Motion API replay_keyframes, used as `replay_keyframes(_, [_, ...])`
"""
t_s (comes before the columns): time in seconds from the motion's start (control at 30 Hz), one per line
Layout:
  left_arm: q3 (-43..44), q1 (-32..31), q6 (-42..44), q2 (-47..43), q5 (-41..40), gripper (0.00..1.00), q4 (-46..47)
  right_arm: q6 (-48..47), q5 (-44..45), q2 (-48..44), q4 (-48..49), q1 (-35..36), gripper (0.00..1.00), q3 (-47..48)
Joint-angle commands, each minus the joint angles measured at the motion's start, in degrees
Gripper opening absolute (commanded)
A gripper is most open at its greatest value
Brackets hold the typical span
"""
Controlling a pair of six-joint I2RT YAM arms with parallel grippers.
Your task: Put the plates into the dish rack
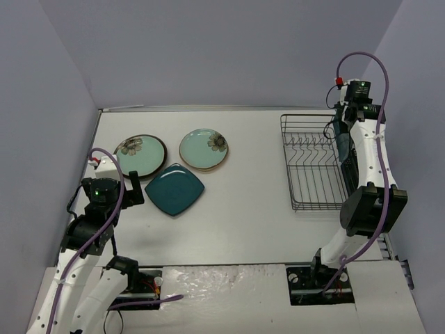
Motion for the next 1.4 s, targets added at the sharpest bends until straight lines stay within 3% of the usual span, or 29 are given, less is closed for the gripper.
replay_keyframes(0.0, [0.90,-0.31,0.21,0.51,-1.66,0.97,1.62,0.23,0.10,0.27,7.92,-1.09,0.00,3.40])
replay_keyframes(0.77, [0.84,0.22,-0.23,0.68,-0.87,0.97,1.52,1.84,-6.09,9.35,7.82,-2.33,0.00,3.90])
replay_keyframes(1.37, [0.63,0.56,-0.39,0.68,-0.22,0.97,1.62,2.80,-6.40,6.61,4.40,-2.33,0.00,4.87])
